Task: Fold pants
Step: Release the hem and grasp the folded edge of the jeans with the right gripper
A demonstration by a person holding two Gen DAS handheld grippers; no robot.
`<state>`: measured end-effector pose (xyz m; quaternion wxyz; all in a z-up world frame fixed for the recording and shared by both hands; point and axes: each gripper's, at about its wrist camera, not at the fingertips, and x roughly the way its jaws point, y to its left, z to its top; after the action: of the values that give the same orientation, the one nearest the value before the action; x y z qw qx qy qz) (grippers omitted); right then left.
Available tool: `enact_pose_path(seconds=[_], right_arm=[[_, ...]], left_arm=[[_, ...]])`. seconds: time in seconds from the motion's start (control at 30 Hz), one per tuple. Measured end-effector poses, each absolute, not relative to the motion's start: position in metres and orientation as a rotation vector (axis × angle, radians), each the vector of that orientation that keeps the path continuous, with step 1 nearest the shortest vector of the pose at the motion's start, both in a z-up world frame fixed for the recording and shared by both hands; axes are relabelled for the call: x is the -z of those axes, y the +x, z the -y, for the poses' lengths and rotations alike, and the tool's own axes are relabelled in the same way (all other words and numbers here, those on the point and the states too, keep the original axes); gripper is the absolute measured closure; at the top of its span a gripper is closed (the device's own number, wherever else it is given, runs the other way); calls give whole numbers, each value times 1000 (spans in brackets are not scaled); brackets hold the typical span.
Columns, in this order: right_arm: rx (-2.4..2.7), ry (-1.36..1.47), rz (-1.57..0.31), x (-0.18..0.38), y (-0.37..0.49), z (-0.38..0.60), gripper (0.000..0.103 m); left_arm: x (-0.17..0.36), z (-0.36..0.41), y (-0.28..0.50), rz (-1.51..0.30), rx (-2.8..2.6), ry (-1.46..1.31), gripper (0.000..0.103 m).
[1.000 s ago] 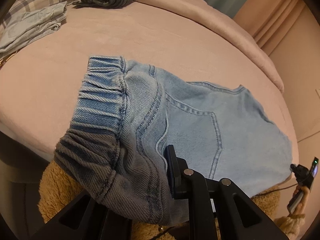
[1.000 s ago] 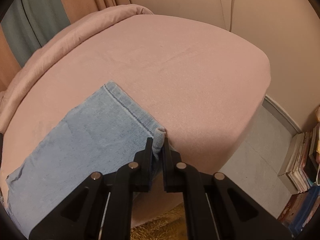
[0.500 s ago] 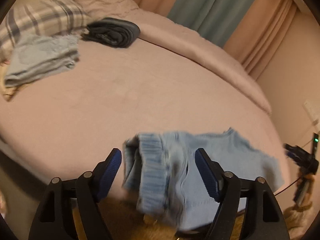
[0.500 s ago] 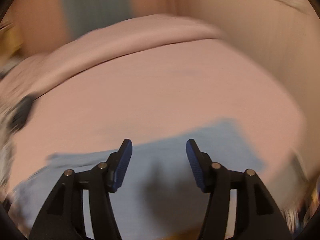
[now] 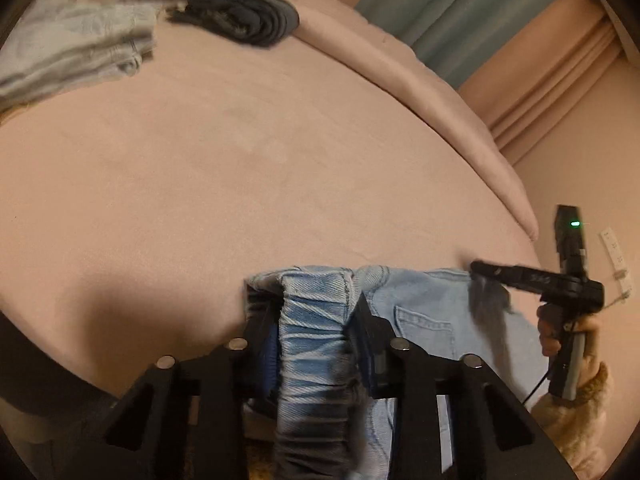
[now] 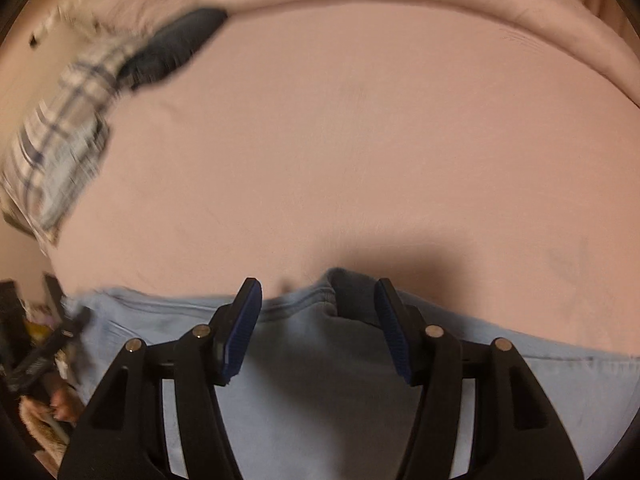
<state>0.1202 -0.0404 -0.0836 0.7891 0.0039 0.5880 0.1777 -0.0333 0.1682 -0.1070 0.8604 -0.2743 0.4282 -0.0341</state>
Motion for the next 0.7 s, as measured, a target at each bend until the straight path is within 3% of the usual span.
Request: enact_pose_path(seconds=[0.03,0.07,0.1,0.13,0.33,0.57,0.7], right_arm=[[-378,19,-1308,96,122,41,45],[-371,30,-1311,100,121,41,53],[-368,28,-1286,97,119,42,67],[-388,31,-1260,91,116,43,93],[-391,63,-1135,54,116,44,95],[-315,48,-1204,104,137,32,95],[-275,-3,-1166,106,138,24,95]], left_arm=[[105,-167,-34,-893,69,-567,72],[104,-166,-35,-891,72,-565,73],[101,-166,-35,-887,70,-563,73],[99,-166,-37,-880,64,-562,73],[93,-161,-35,-853,-23,-465,73],[107,-155,-23,-907,-72,-347,69],[107,-146,-23,-899,-115,-289,69]])
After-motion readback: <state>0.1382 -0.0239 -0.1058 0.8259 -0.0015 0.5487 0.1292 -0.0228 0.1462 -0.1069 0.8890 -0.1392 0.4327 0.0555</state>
